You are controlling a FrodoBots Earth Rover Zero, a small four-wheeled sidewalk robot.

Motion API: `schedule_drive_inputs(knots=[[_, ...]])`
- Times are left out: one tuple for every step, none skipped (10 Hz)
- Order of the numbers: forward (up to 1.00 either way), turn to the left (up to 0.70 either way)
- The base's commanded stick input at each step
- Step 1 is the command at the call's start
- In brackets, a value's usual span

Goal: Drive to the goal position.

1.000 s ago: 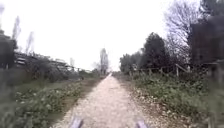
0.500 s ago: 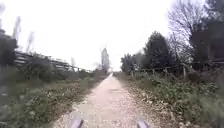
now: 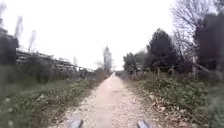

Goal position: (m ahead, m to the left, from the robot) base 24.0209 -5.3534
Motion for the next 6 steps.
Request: schedule_drive_inputs(knots=[[0.7,0.0],[0.7,0.0],[0.7,0.0],[0.7,-0.34],[0.7,-0.35],[0.7,-0.14]])
